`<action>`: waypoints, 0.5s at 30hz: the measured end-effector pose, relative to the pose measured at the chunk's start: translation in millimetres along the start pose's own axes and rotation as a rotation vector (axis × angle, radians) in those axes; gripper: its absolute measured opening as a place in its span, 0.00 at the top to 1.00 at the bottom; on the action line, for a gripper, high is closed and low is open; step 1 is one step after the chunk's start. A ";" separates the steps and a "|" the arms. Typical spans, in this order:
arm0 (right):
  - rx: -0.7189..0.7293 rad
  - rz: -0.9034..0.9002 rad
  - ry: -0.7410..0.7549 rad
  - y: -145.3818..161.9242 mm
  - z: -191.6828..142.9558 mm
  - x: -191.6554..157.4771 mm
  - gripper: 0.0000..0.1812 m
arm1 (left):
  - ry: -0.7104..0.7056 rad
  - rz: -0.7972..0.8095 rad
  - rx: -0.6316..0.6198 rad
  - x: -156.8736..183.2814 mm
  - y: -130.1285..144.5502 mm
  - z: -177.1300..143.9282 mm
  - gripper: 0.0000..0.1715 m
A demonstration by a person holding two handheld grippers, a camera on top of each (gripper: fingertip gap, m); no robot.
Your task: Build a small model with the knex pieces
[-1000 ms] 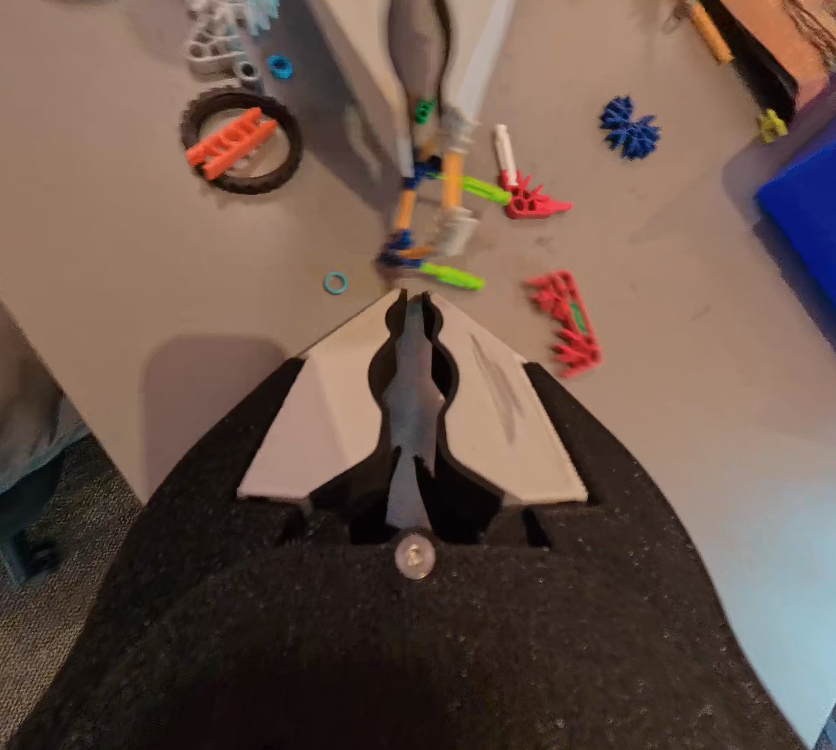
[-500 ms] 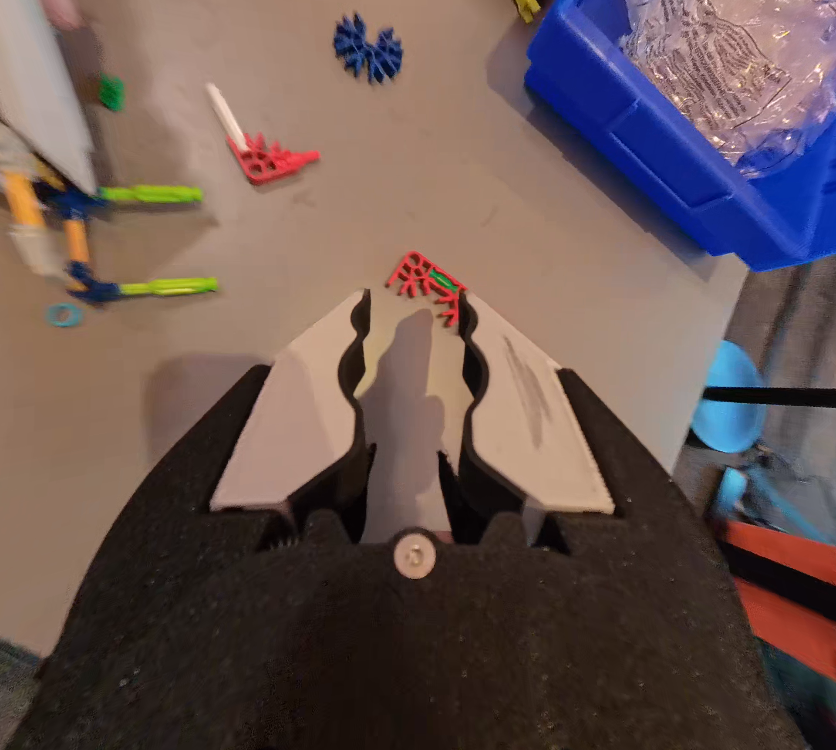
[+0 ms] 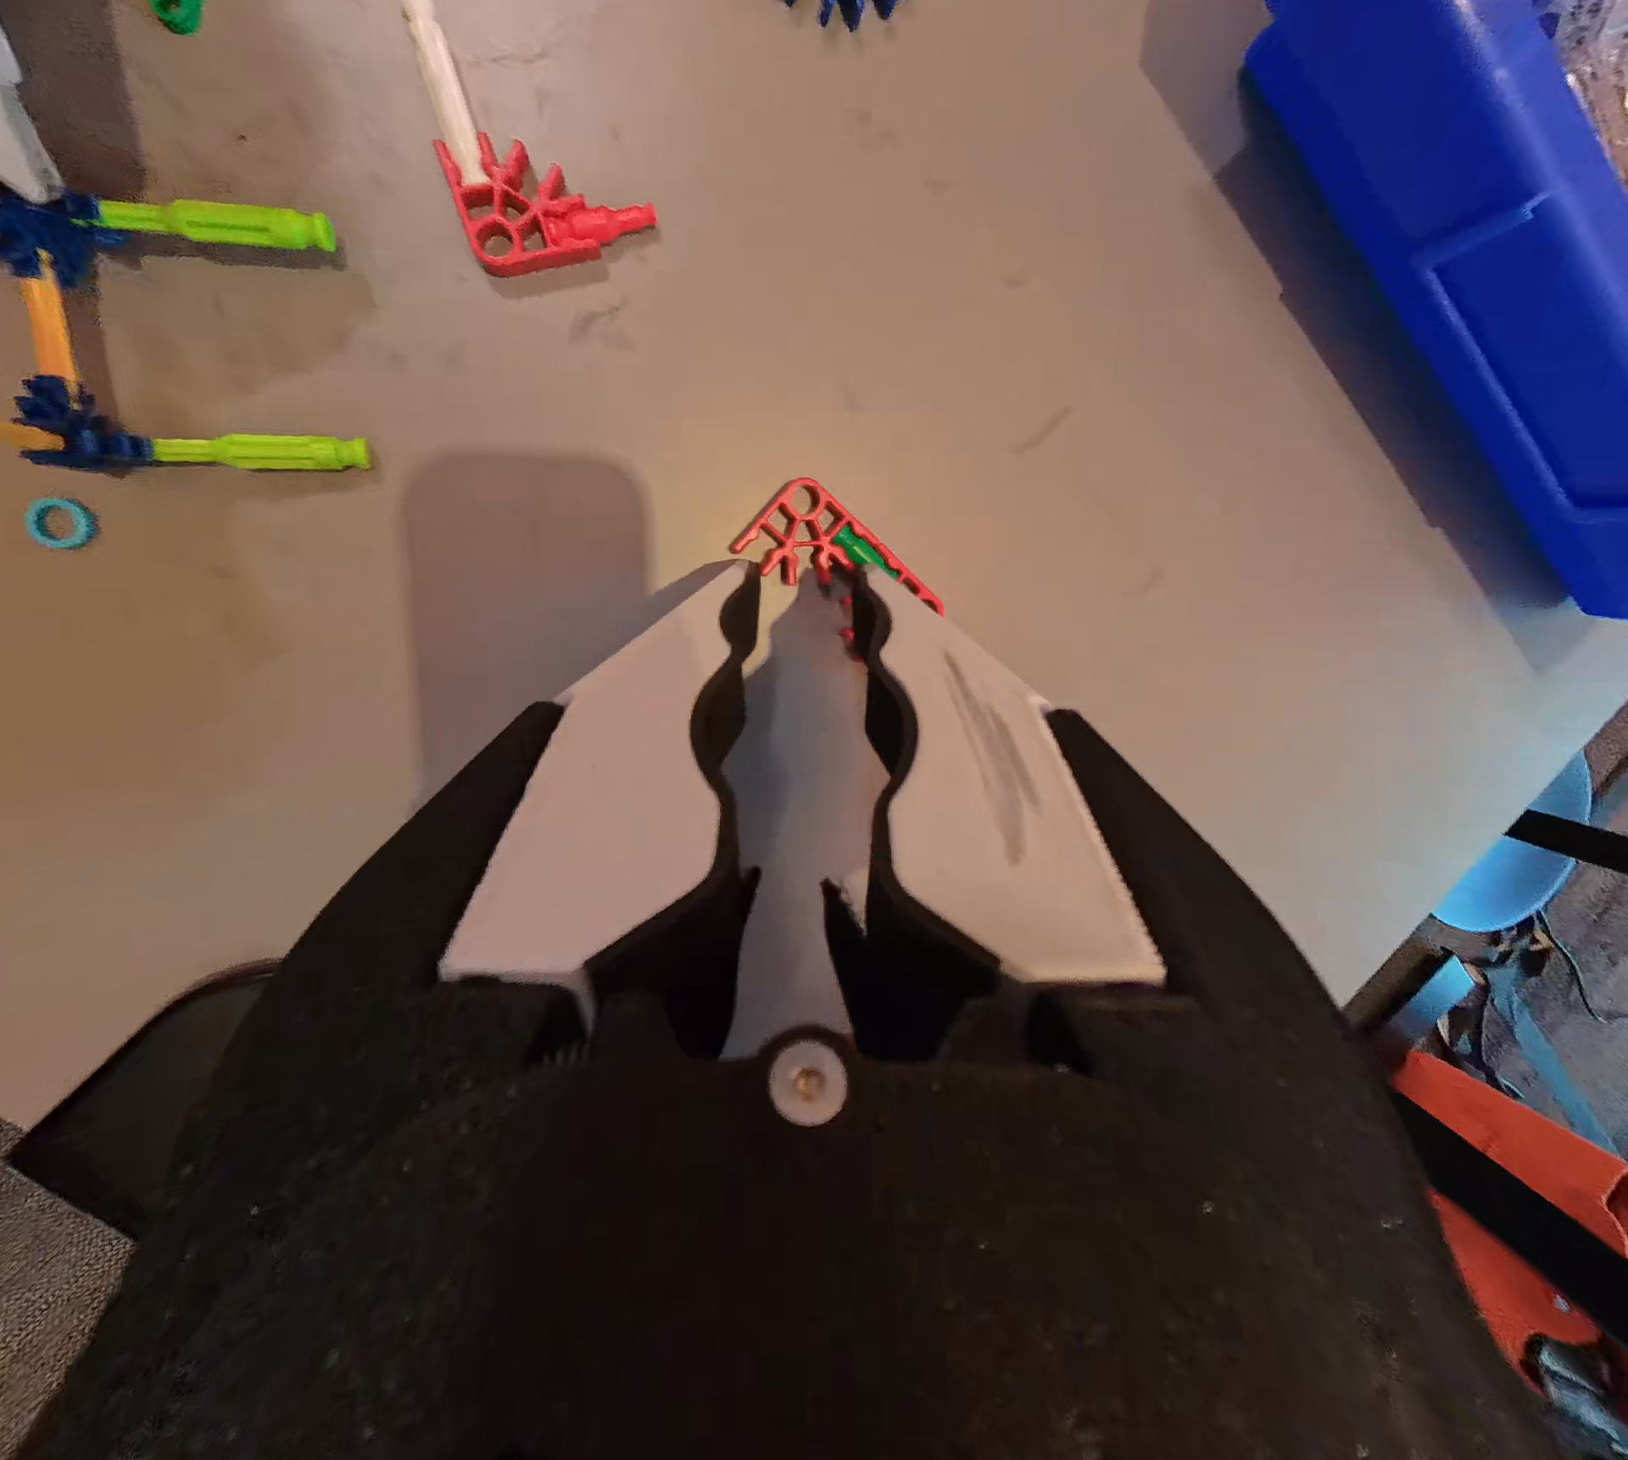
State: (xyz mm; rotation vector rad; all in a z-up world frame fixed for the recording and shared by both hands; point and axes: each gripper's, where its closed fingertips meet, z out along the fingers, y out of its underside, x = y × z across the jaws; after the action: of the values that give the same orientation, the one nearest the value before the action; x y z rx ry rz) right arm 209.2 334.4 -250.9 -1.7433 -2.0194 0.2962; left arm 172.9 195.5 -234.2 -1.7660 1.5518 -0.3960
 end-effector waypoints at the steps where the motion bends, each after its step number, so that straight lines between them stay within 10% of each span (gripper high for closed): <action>1: 0.004 0.000 -0.007 -1.2 -0.2 -2.4 0.89 | 0.011 -0.008 0.009 0.8 -1.3 -2.2 0.90; 15: 0.057 -0.263 -0.075 -15.3 -4.2 -48.1 0.79 | 0.036 -0.058 0.069 -2.4 -9.3 -18.5 0.85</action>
State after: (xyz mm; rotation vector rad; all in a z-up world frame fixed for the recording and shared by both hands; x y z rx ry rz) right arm 202.3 284.2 -249.9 -1.4311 -2.2401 0.3336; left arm 166.9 191.8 -214.6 -1.7626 1.4969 -0.5065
